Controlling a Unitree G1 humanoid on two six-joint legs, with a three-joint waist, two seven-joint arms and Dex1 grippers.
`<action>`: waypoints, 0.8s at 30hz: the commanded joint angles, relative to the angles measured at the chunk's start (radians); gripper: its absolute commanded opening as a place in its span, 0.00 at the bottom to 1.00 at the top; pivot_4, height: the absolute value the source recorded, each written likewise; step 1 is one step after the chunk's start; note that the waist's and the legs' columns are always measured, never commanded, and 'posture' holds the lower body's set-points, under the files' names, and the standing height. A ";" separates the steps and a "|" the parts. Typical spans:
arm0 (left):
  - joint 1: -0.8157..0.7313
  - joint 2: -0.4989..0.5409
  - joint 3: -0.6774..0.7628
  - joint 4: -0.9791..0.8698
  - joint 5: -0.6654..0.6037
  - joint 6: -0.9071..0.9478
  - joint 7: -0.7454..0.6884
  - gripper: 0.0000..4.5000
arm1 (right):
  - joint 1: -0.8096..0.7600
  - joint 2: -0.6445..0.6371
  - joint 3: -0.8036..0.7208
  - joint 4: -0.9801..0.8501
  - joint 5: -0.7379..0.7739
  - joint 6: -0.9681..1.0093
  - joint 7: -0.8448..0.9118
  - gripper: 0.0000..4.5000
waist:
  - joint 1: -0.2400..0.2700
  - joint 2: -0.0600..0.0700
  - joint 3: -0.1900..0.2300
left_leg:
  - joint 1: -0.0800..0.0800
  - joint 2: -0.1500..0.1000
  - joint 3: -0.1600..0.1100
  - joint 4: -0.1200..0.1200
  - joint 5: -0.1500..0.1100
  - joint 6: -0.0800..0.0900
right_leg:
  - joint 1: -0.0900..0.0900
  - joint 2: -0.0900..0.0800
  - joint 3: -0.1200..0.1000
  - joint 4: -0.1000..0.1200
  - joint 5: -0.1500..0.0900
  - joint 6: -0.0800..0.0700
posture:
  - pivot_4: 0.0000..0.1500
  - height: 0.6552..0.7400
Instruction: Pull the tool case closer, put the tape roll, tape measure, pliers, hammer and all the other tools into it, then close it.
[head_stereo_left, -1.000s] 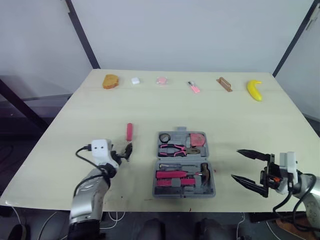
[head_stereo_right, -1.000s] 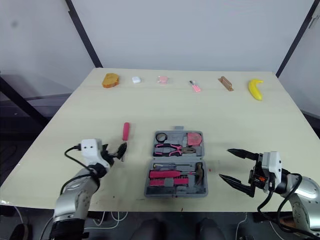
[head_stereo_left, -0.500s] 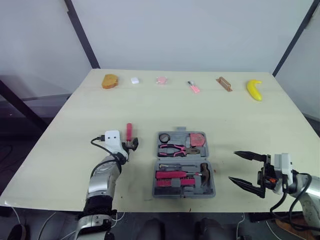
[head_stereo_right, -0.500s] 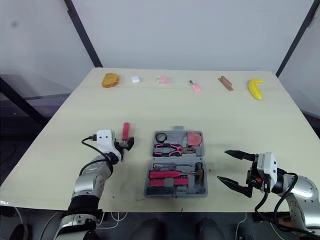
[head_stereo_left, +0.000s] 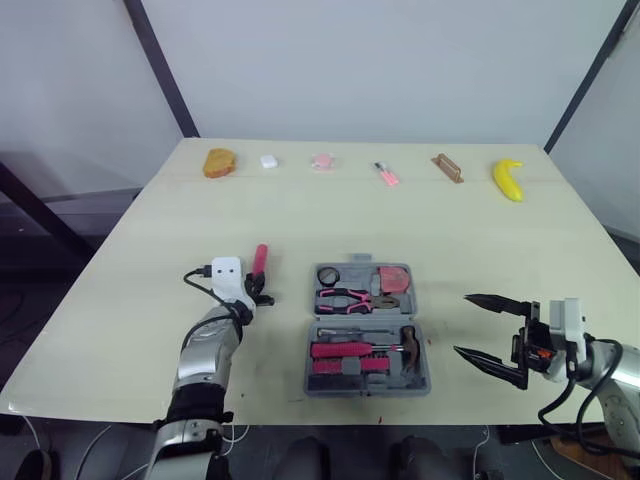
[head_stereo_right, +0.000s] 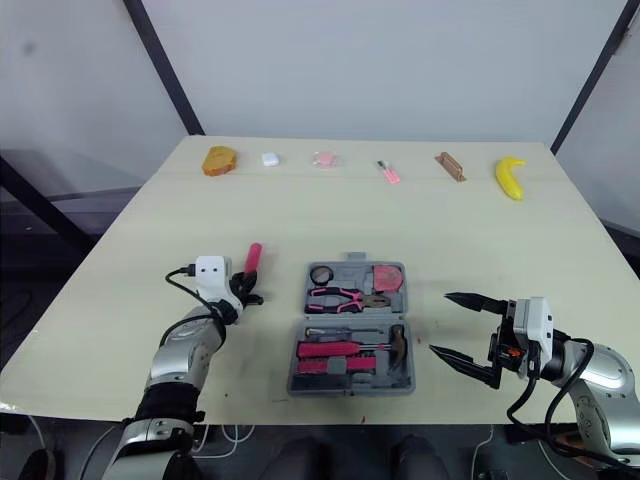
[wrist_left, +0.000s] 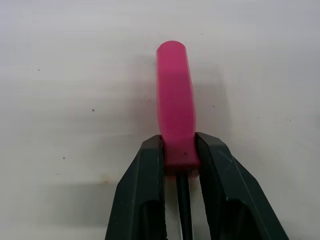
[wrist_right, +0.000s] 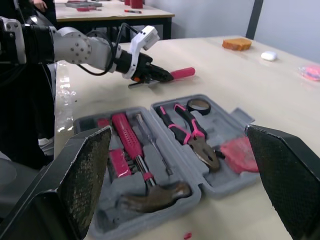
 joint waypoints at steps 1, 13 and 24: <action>0.066 0.013 -0.009 -0.115 -0.001 0.035 -0.012 0.09 | -0.002 -0.005 -0.015 -0.040 0.024 0.007 -0.009 1.00 | 0.000 0.000 0.000 | 0.000 0.001 0.000 0.000 0.000 0.000 | 0.000 0.000 0.000 0.000 0.000 0.000 | 1.00 1.00; 0.456 0.021 -0.025 -0.675 -0.052 0.308 -0.026 0.09 | -0.017 -0.009 0.003 -0.068 0.024 0.046 -0.016 1.00 | 0.007 0.000 0.000 | 0.000 0.002 0.000 0.000 0.000 0.000 | 0.000 -0.003 0.000 0.000 0.000 0.000 | 1.00 1.00; 0.525 0.000 -0.034 -0.771 -0.061 0.381 -0.009 0.09 | -0.030 -0.022 0.014 -0.091 0.037 0.083 -0.001 1.00 | 0.004 0.000 0.000 | 0.000 0.001 0.000 0.000 0.000 0.000 | 0.000 -0.002 -0.001 0.000 0.000 0.000 | 1.00 1.00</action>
